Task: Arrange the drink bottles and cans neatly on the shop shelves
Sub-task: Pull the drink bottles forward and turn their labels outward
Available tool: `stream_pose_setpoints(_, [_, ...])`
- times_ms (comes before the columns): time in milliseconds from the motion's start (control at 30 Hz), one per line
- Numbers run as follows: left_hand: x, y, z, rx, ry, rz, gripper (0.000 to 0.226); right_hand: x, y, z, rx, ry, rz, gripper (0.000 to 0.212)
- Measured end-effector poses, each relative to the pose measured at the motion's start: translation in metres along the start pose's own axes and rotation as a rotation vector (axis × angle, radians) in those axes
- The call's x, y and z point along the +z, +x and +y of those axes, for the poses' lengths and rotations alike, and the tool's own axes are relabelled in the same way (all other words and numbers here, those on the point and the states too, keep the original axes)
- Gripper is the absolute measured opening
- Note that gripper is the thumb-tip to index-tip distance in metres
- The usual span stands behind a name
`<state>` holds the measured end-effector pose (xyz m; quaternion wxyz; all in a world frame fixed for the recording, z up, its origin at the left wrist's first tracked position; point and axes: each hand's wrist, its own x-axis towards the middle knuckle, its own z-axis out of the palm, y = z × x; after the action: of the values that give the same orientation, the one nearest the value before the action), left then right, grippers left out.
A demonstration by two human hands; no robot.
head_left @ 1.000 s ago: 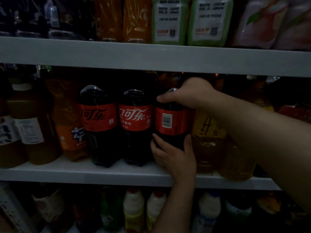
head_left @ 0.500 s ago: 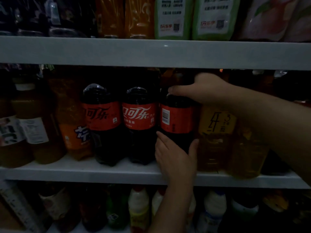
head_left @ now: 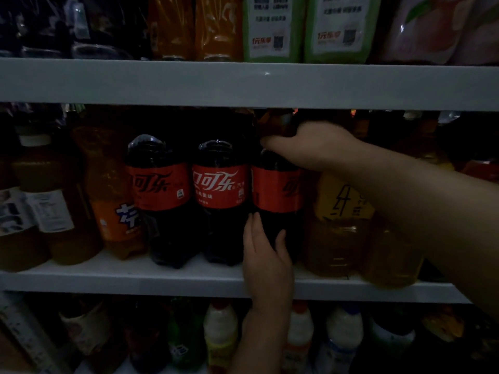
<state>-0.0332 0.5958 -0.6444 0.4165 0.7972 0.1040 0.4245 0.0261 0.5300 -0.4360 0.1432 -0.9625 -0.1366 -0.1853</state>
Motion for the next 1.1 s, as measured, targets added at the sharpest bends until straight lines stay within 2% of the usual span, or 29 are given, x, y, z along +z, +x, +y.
stream_pose_setpoints(67, [0.005, -0.007, 0.009, 0.002, 0.077, 0.0, 0.074, -0.003, 0.0, 0.0, 0.02, 0.074, -0.029, 0.07])
stream_pose_setpoints(167, [0.011, -0.004, 0.016, -0.016, 0.139, -0.032, 0.096, -0.008, 0.0, 0.002, 0.021, 0.172, -0.012, 0.075])
stream_pose_setpoints(433, [0.008, 0.007, -0.007, 0.009, 0.012, -0.121, 0.09, -0.001, -0.004, 0.003, -0.034, 0.058, 0.127, 0.093])
stream_pose_setpoints(633, [0.001, 0.011, -0.018, 0.078, 0.037, -0.186, 0.082, 0.001, -0.005, 0.003, -0.058, -0.041, 0.143, 0.07])
stream_pose_setpoints(733, [0.001, 0.007, -0.013, 0.105, 0.112, -0.117, 0.082, 0.004, -0.022, 0.007, -0.074, 0.035, 0.273, 0.059])
stream_pose_setpoints(867, [0.007, 0.001, -0.014, 0.168, 0.138, 0.002, 0.095, 0.028, -0.1, 0.041, -0.317, 0.195, 0.671, 0.033])
stream_pose_setpoints(933, [0.014, -0.001, -0.02, 0.198, 0.135, 0.024, 0.098, 0.053, -0.145, 0.078, -0.2, 0.233, 0.84, 0.029])
stream_pose_setpoints(1000, [0.018, -0.002, -0.024, 0.206, 0.121, 0.034, 0.095, 0.077, -0.174, 0.115, 0.096, 0.294, 0.892, 0.035])
stream_pose_setpoints(1033, [0.019, -0.003, -0.025, 0.21, 0.112, 0.043, 0.092, 0.087, -0.182, 0.129, 0.268, 0.345, 0.862, 0.045])
stream_pose_setpoints(1100, [0.021, -0.004, -0.025, 0.226, 0.092, 0.053, 0.087, 0.102, -0.187, 0.151, 0.533, 0.456, 0.673, 0.074])
